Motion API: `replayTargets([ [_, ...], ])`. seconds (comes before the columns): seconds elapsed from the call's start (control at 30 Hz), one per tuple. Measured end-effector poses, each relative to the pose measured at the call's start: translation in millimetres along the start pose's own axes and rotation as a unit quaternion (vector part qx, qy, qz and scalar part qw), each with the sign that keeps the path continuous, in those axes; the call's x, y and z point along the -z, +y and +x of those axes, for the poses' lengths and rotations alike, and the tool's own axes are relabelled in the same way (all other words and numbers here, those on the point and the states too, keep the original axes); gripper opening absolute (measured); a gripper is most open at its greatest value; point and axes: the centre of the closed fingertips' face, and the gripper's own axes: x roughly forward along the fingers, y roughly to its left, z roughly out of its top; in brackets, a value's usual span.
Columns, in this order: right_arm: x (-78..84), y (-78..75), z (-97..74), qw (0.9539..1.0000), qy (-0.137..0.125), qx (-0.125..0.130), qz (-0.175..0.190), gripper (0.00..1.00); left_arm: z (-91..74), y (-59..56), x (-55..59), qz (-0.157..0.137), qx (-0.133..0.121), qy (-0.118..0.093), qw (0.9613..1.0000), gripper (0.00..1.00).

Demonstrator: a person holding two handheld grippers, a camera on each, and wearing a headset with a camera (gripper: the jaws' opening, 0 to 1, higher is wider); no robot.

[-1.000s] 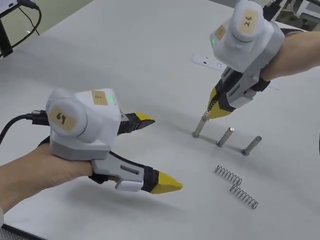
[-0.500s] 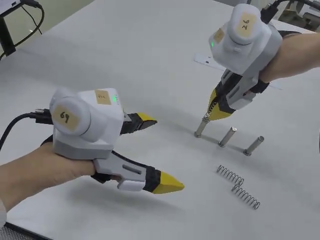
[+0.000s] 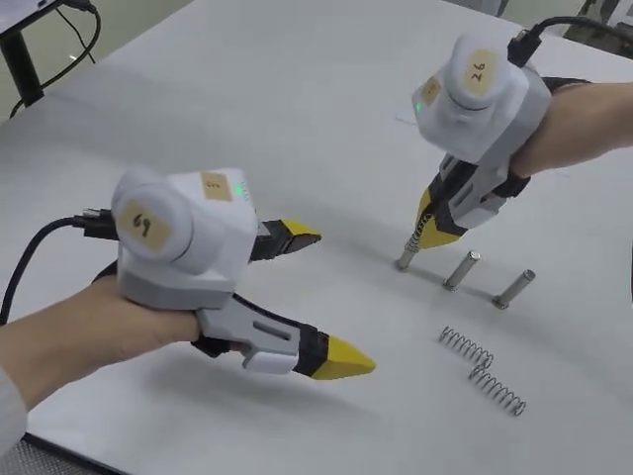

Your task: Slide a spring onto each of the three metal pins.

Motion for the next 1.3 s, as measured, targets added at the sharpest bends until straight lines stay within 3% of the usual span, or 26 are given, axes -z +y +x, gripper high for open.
replayTargets([
  [0.37, 2.8, -2.5, 14.9, 0.9999, 0.011, -0.005, -0.003, 0.08, 0.4, -0.2, -0.1, 0.000, 0.001, 0.000, 1.0000, 0.81],
  [0.87, 5.8, -3.4, 21.4, 0.9997, 0.020, -0.011, -0.001, 0.08, 0.7, 0.7, -0.2, -0.004, 0.002, 0.000, 1.0000, 0.82],
  [1.3, 7.4, -6.8, 28.2, 0.9996, 0.028, -0.011, -0.002, 0.08, 1.4, 2.5, 0.1, 0.000, -0.001, 0.001, 1.0000, 0.89],
])
